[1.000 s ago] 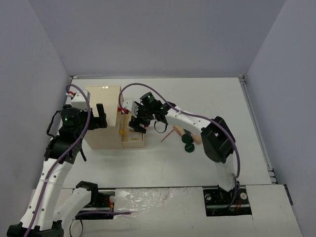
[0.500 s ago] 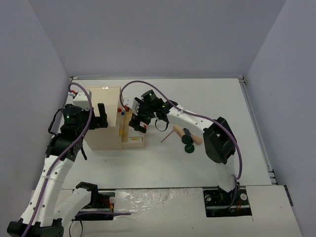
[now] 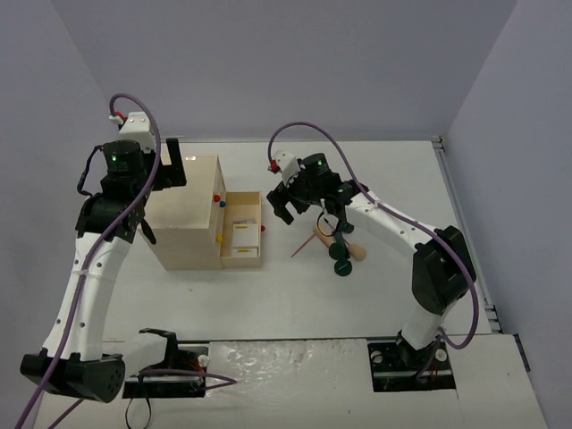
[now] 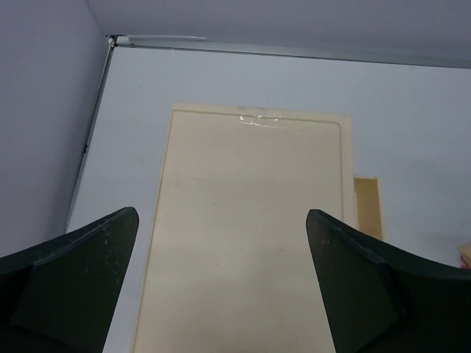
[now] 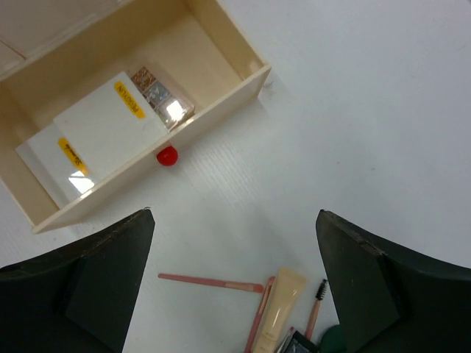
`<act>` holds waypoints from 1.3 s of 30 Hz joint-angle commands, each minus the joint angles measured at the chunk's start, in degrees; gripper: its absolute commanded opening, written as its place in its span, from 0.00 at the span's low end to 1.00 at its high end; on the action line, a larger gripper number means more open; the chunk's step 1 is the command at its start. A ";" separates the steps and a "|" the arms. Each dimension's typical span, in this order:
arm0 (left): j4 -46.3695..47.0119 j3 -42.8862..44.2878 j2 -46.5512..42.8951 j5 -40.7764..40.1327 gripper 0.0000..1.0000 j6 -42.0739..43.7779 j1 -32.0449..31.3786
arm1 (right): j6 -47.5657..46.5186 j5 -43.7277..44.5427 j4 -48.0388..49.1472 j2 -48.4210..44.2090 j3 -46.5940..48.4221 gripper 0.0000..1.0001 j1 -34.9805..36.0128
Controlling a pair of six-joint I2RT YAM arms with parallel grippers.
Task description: Organize the makeup
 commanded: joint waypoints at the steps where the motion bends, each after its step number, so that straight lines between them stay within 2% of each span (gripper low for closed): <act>1: -2.61 4.74 6.19 2.53 0.97 3.22 5.01 | 1.02 -2.76 4.02 0.31 -3.47 0.88 0.88; 4: -2.68 4.91 8.57 8.28 0.97 3.04 10.98 | -0.41 -6.62 6.04 1.65 -4.27 0.87 0.88; 6: -1.77 4.25 9.36 12.25 0.97 2.61 12.55 | -1.64 -7.76 6.62 2.79 -4.65 0.87 0.97; 14: -1.91 2.86 13.39 21.33 0.97 2.19 14.50 | -8.34 -13.02 7.75 9.51 -1.72 0.87 0.65; 26: -2.45 0.91 15.48 24.80 0.97 -1.29 14.41 | -14.29 -24.16 9.03 20.59 7.69 0.87 0.37; 39: -0.11 -2.49 15.91 29.38 0.97 -4.92 13.26 | -13.72 -28.19 9.19 26.95 18.02 0.89 2.82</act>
